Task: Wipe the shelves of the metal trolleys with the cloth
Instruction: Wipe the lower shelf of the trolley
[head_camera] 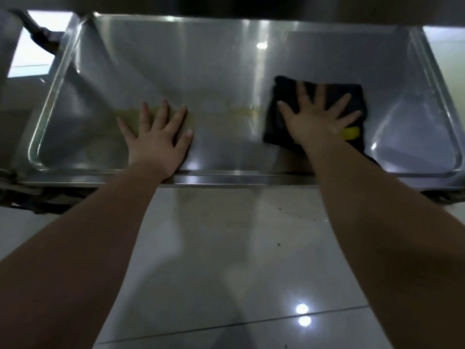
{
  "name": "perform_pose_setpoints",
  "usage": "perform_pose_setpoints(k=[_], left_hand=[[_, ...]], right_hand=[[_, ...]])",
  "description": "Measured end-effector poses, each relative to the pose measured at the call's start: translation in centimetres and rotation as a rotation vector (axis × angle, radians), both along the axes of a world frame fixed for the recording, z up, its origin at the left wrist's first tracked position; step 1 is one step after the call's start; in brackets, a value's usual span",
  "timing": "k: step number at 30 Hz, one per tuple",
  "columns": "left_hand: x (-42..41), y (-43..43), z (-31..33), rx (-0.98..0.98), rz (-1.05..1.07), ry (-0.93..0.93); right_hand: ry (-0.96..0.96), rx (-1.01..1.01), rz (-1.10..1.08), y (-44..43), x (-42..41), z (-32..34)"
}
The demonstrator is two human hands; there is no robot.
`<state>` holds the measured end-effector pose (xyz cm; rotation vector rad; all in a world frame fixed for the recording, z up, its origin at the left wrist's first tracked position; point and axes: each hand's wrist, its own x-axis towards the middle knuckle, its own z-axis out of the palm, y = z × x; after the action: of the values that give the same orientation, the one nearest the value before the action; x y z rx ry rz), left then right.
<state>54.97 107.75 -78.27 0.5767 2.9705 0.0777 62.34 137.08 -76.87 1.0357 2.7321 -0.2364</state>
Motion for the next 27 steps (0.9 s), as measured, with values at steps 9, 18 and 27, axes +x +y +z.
perform_pose_setpoints(k=[9,18,27], left_hand=[[-0.5,-0.5,-0.3,0.000,0.025,-0.029],[0.2,0.8,-0.4,0.013,0.029,0.010],[0.3,0.5,0.0,0.019,0.023,-0.027]], right_hand=[[0.092,-0.014,0.469,-11.3,-8.0,-0.4],[0.024,0.025,0.027,1.6,1.2,-0.3],[0.099,-0.029,0.455,-14.4,2.0,-0.5]])
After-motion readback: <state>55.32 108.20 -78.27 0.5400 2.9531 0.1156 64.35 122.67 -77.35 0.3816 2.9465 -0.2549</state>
